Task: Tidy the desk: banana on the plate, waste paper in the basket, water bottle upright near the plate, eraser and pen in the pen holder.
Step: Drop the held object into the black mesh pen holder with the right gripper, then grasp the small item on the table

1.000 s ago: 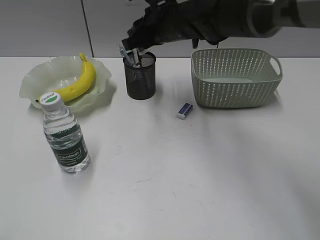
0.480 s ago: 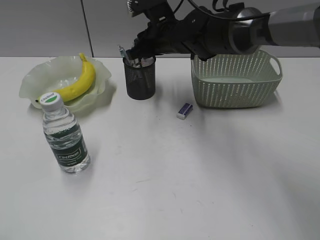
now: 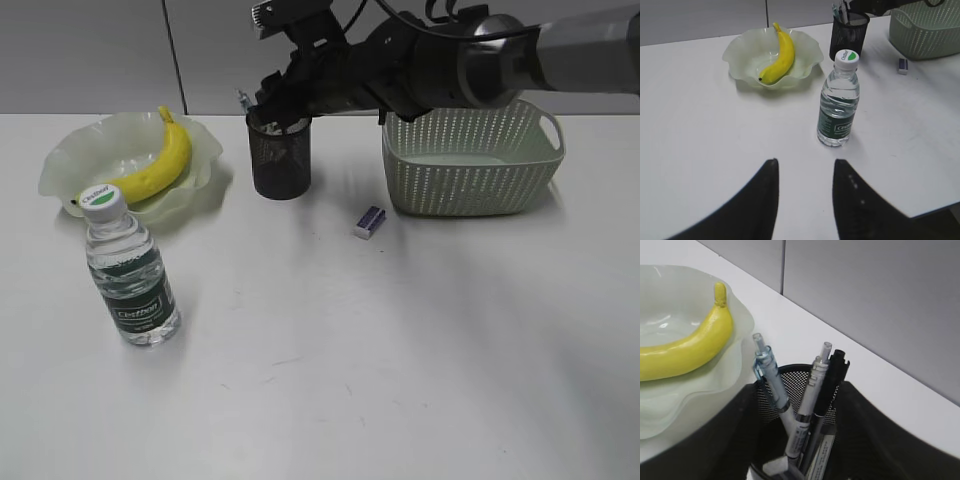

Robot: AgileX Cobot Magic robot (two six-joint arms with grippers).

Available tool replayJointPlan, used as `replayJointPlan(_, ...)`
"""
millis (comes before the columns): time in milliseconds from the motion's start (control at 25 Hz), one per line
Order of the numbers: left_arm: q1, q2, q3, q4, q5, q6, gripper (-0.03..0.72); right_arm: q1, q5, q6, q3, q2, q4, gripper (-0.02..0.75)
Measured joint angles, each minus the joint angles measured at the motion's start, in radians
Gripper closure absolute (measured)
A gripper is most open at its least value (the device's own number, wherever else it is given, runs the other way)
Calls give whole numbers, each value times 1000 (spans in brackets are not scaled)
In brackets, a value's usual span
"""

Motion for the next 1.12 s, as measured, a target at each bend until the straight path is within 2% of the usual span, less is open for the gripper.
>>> replayJointPlan(280, 0, 0, 0, 0, 0, 0, 415, 0, 95, 0, 0, -85, -2, 321)
replayJointPlan(480, 0, 0, 0, 0, 0, 0, 415, 0, 220, 61, -1, -168, -70, 321)
replayJointPlan(560, 0, 0, 0, 0, 0, 0, 415, 0, 241, 162, -1, -196, -153, 321)
replayJointPlan(720, 0, 0, 0, 0, 0, 0, 415, -1, 353, 463, -1, -257, -480, 320)
replayJointPlan(880, 0, 0, 0, 0, 0, 0, 415, -1, 581, 769, -1, -302, -772, 320)
replayJointPlan(960, 0, 0, 0, 0, 0, 0, 415, -1, 737, 849, -1, -316, -859, 320)
replayJointPlan(1120, 0, 0, 0, 0, 0, 0, 415, -2, 1026, 899, -1, -330, -933, 320)
